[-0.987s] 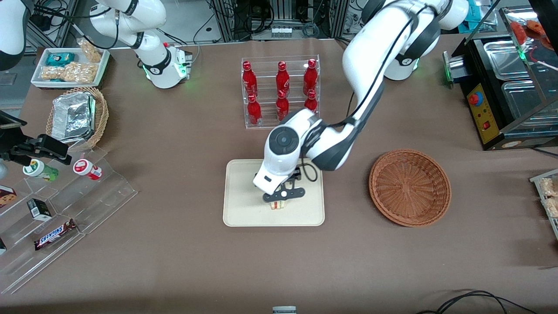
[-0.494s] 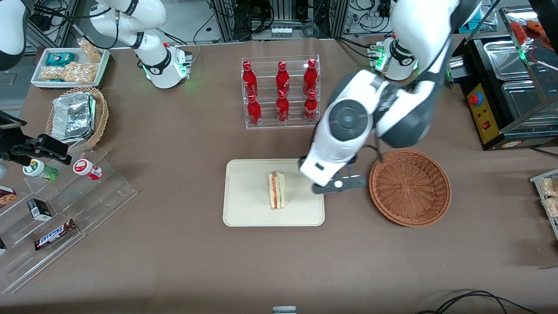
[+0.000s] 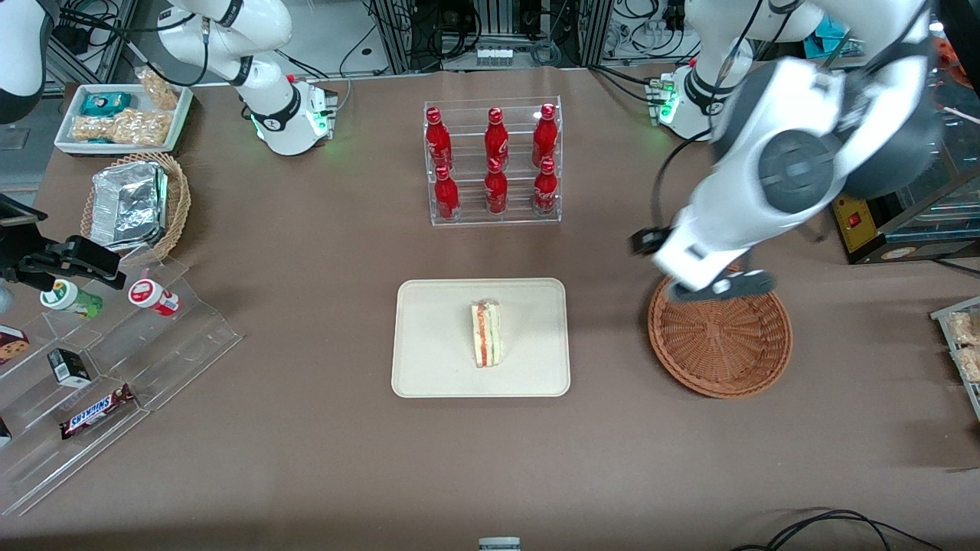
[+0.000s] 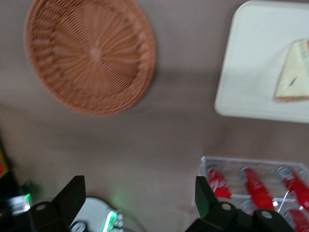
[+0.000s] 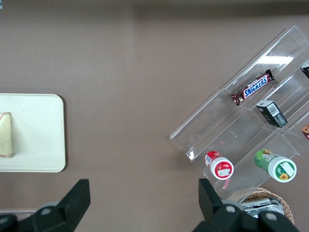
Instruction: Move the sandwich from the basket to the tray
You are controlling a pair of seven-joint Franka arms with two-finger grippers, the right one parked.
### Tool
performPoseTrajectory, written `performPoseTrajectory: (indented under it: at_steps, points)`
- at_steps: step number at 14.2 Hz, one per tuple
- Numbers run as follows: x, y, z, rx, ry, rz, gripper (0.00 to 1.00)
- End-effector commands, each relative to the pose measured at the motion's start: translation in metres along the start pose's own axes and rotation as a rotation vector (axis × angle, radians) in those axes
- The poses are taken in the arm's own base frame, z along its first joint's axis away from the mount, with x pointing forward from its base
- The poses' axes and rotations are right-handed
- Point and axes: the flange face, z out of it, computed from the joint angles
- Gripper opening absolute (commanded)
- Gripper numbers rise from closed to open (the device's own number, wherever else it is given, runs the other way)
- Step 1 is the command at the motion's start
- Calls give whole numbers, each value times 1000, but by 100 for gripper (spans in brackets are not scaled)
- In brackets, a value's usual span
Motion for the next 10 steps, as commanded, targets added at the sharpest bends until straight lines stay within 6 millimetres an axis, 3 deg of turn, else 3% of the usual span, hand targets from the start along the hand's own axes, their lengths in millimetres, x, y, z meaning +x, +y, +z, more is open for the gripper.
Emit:
performPoseTrajectory:
  at_steps: [1,3,5,10]
  points:
    - [-17,-63,-10,-10,-55,24,100]
    - [-15,-114,-13,-23,-101,2,100]
    - [-20,-148,-22,-43,-111,-47,100]
    - [-35,-183,-34,-58,-115,-75,100]
